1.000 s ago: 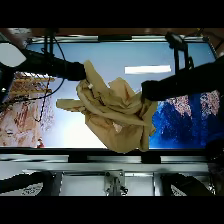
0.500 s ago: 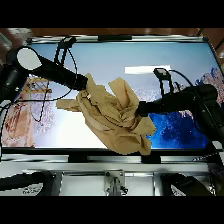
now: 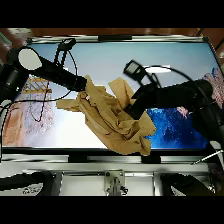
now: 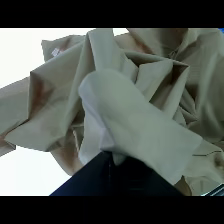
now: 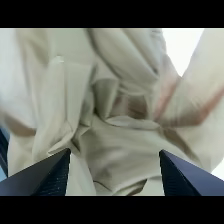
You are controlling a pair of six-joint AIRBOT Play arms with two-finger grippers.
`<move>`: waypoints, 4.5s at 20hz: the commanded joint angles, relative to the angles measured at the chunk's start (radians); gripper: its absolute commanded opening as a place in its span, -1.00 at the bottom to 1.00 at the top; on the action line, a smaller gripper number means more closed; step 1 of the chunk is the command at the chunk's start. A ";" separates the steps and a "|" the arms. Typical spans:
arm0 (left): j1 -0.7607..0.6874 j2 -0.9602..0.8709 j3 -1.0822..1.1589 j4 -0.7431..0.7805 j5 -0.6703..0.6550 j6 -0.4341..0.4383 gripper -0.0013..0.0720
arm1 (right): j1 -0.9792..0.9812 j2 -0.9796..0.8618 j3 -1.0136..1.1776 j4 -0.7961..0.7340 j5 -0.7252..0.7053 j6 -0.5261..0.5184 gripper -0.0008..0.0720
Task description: Fold the shirts.
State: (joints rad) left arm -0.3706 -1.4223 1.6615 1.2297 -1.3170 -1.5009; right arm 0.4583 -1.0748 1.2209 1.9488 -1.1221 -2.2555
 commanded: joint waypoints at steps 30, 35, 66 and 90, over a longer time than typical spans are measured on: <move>0.052 -0.003 0.006 0.004 -0.056 0.016 -0.81 | 0.020 -0.212 0.059 -0.264 0.092 0.182 -0.81; 0.052 0.078 0.006 -0.105 -0.074 0.026 -0.81 | -0.065 -0.046 0.188 -0.269 0.158 0.300 -0.81; 0.048 0.129 -0.089 0.056 -0.216 -0.076 -0.69 | 0.050 -0.180 0.501 -0.348 -0.150 0.776 -0.81; 0.777 0.076 -0.388 0.187 0.013 0.101 0.89 | 0.050 -0.184 0.501 -0.336 -0.276 0.830 -0.81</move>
State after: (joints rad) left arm 0.3878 -1.2823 1.3239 1.5063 -1.3773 -1.4502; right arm 0.5072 -1.2579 1.7222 1.6131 -1.3964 -1.4315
